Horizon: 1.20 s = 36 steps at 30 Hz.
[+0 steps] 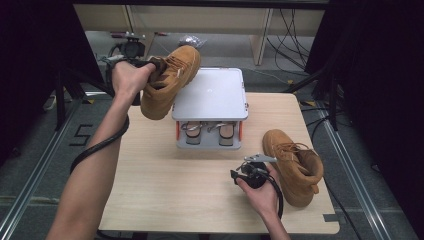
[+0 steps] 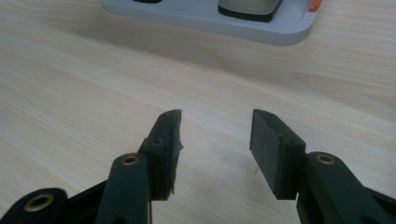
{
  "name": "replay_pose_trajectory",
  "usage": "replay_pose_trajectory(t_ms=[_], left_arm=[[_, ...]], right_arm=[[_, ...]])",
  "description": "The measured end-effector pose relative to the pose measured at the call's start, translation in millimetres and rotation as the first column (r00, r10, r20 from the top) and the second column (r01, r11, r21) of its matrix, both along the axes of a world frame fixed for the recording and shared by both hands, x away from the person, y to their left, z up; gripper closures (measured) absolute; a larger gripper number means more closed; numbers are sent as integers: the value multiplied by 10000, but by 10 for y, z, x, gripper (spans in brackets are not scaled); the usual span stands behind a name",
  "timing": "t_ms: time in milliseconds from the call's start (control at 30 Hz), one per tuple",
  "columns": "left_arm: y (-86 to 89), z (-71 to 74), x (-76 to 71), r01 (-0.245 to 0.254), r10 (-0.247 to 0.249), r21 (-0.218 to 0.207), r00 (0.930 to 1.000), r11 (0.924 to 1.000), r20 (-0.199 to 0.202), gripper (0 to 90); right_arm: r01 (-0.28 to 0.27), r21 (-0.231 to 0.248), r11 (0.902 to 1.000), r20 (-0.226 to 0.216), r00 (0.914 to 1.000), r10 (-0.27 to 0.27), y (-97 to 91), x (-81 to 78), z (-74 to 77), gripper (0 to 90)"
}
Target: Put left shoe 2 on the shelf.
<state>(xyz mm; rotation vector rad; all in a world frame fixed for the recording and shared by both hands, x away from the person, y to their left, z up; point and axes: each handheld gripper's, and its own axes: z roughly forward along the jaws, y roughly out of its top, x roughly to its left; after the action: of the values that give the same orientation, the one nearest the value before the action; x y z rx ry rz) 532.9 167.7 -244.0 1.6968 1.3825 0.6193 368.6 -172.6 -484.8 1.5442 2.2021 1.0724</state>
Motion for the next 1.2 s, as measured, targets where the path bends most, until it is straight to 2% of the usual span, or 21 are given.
replay_pose_trajectory(t_ms=[133,167,200,233,267,300,333,367,433,467,533,633,733,767,933,1000,1033,1067,1100,1167,1200], left_arm=[[-59,1,42,35,-36,-78,9999,10000,-118,846],[-72,2,52,50,-52,-126,9999,9999,-151,846],[-89,4,65,53,-56,-158,9998,9999,-185,845],[-98,6,74,48,-52,-174,9998,9998,-209,845],[-112,6,87,49,-53,-198,9997,9998,-232,845],[-129,8,98,25,-31,-195,9996,9998,-293,845],[-146,3,112,29,-36,-240,9996,9997,-284,845],[-163,0,125,17,-25,-241,9995,9997,-307,845],[-190,-3,146,6,-15,-233,9991,9997,-415,844],[-205,-8,155,13,-25,-245,9990,9997,-452,844],[-228,-11,171,33,-48,-329,9989,9995,-472,843],[-265,-8,183,26,-45,-374,9987,9993,-512,841],[-295,-9,193,29,-54,-434,9983,9991,-584,841],[-302,-9,196,78,-104,-436,9982,9990,-595,841],[-366,-14,213,112,-148,-520,9976,9986,-675,840],[-389,-11,220,159,-196,-498,9971,9986,-729,839],[-405,-11,227,141,-180,-548,9972,9984,-722,839],[-409,-7,232,131,-175,-571,9969,9983,-768,839],[-416,-8,242,144,-192,-602,9966,9981,-797,839],[-433,-11,254,140,-195,-662,9963,9977,-836,839],[-447,-15,260,138,-197,-719,9964,9973,-822,839]], right_arm=[[-140,-60,9999,223,9997,141,-11,12,-13,534],[185,147,9997,-153,9997,-183,16,-15,3,534],[35,54,10000,51,10000,-36,5,-3,-4,534],[127,104,9999,-111,9999,-126,9,-10,1,534],[60,56,10000,-68,10000,-60,2,-4,0,534],[-82,-37,10000,185,9998,83,-7,9,-13,534],[-166,19,9999,166,9997,165,-7,15,-19,533],[28,27,10000,-82,10000,-28,8,1,-11,533],[4,-17,10000,65,10000,-4,13,1,-22,533],[69,-131,9999,-120,9999,-71,14,-4,-19,533],[-122,-242,9996,122,9998,125,-2,11,-30,533],[54,36,10000,48,10000,-54,18,-1,-30,532],[-106,-179,9998,111,9999,108,-9,6,-23,532],[180,152,9997,-178,9997,-177,19,-15,-20,532],[-159,-69,9999,225,9996,160,-17,11,-39,530],[-118,-99,9999,180,9998,120,-15,8,-35,530],[90,52,9999,-89,9999,-89,1,-11,-21,529],[195,150,9997,-134,9997,-193,9,-18,-21,530],[47,2,10000,-37,10000,-47,-5,-10,-21,529],[-68,19,10000,69,10000,68,-14,-3,-29,529],[167,165,9997,-259,9995,-162,-2,-20,-19,529]])
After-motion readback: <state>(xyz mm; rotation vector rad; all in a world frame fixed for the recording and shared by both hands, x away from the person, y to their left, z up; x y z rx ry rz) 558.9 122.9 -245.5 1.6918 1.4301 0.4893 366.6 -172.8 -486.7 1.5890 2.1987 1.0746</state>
